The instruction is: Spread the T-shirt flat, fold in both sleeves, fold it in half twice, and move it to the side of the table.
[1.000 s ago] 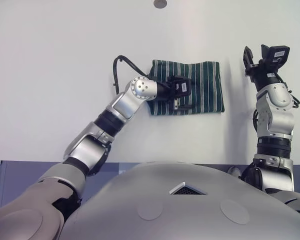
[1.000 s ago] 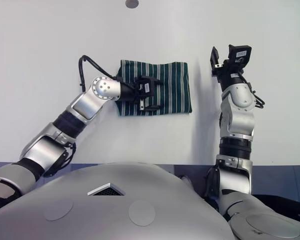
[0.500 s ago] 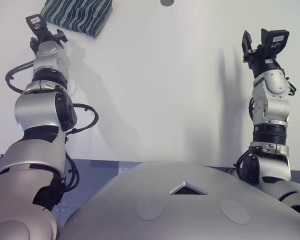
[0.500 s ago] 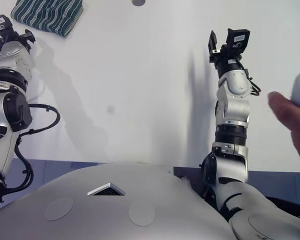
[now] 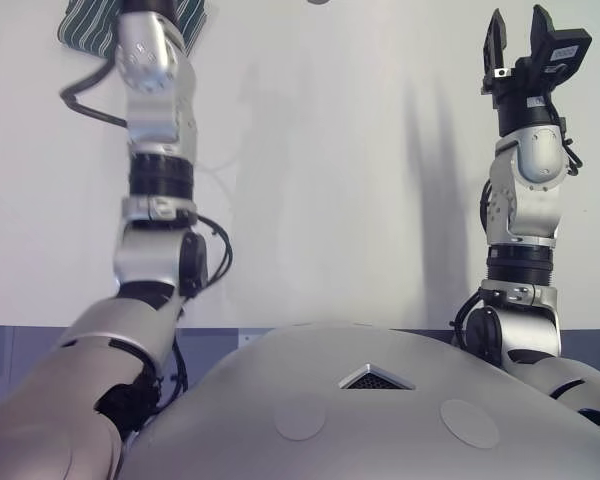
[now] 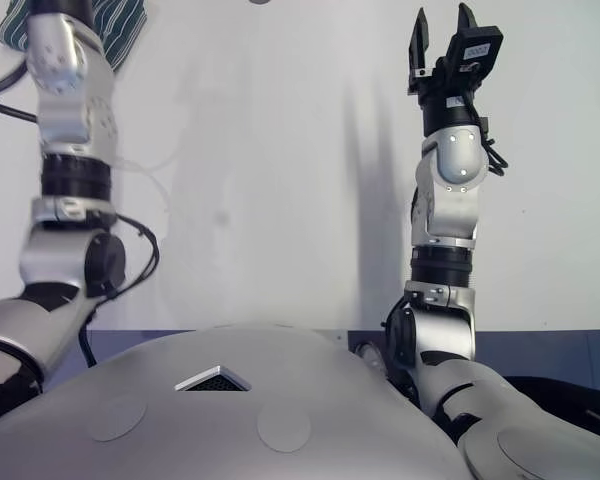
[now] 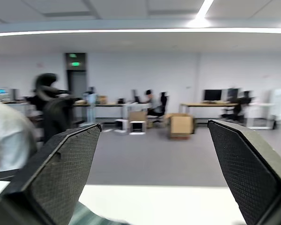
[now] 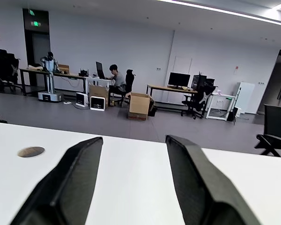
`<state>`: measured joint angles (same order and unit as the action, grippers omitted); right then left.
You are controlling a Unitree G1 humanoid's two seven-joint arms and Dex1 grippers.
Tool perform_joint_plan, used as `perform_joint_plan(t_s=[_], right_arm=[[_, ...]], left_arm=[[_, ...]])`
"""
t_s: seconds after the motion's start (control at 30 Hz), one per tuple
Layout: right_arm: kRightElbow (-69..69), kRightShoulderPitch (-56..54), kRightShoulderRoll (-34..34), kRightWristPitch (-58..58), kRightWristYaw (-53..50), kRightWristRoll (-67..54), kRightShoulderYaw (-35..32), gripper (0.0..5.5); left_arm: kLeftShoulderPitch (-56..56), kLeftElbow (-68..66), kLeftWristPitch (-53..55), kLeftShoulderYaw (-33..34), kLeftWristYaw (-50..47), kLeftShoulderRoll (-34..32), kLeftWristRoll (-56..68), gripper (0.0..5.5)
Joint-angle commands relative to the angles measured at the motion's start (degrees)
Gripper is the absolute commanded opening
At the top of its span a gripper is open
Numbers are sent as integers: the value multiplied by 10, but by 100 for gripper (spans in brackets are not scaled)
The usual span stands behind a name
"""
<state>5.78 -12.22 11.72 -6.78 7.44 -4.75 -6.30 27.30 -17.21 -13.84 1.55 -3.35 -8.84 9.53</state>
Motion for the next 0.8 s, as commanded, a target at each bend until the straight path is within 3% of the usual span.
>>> perform_joint_plan(t_s=[0.03, 0.3, 0.43, 0.67, 0.8], right_arm=[[32, -28, -39, -86, -22, 38, 36, 249], [100, -65, -76, -131, -48, 80, 71, 249], [119, -76, -90, -141, -55, 90, 82, 249], [123, -78, -89, -141, -80, 91, 65, 249], [116, -73, -86, -141, -82, 104, 71, 249]], left_arm=[[-107, 118, -32, -65, 17, 54, -30, 420], [-49, 70, 18, -30, 26, 62, -40, 420], [-39, 53, -7, -6, -4, 85, -47, 420], [-45, 68, 5, -16, 45, 101, -25, 420], [-52, 65, 21, -24, 20, 104, -66, 420]])
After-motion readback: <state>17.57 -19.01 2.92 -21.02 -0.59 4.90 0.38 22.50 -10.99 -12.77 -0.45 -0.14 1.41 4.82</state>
